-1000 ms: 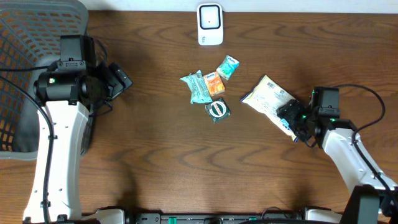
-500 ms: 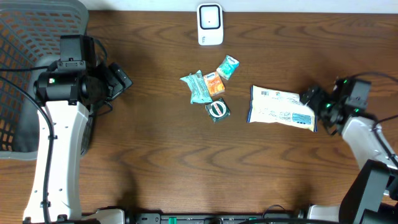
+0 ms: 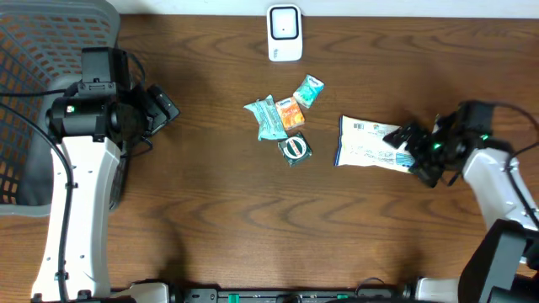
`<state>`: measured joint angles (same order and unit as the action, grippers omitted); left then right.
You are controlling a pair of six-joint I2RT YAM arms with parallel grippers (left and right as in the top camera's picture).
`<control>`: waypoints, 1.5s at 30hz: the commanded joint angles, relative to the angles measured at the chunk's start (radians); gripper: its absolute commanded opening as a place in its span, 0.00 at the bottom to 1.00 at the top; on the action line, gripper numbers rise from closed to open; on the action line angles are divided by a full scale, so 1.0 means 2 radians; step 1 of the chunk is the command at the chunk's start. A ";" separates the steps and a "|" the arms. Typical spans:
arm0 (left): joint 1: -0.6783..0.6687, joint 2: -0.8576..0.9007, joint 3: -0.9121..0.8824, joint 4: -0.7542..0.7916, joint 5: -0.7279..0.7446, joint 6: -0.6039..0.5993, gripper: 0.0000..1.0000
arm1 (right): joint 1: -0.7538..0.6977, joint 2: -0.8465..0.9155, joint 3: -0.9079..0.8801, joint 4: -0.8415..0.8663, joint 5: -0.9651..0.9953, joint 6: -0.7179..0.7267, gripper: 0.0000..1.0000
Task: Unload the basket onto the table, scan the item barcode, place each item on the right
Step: 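Lift the bag with the right gripper up toward the scanner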
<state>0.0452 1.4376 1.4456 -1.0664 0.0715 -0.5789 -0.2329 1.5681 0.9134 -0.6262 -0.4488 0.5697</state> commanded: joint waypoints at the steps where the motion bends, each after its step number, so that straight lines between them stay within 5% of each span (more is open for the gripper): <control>1: 0.002 0.001 -0.001 0.001 -0.006 0.000 0.98 | 0.015 0.002 -0.056 0.049 0.019 0.096 0.99; 9: 0.002 0.001 -0.001 0.000 -0.006 -0.001 0.98 | 0.044 0.002 -0.132 0.227 0.024 0.203 0.99; 14: 0.002 0.001 -0.001 0.000 -0.006 -0.001 0.98 | 0.049 0.002 -0.133 0.256 0.085 0.247 0.99; 25: 0.002 0.001 -0.001 0.000 -0.006 -0.001 0.98 | 0.067 0.110 -0.133 0.395 0.099 0.257 0.98; 30: 0.002 0.001 -0.001 0.000 -0.006 -0.001 0.98 | 0.067 0.183 -0.133 0.506 0.036 0.227 0.62; 39: 0.002 0.001 -0.001 0.000 -0.006 -0.001 0.98 | 0.066 0.199 -0.133 0.492 0.000 0.087 0.01; 45: 0.002 0.001 -0.001 0.000 -0.006 -0.001 0.98 | 0.059 0.180 -0.127 0.488 -0.089 0.038 0.01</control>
<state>0.0452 1.4376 1.4456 -1.0657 0.0715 -0.5789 -0.1196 1.8915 0.7006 0.3988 -0.5350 0.7494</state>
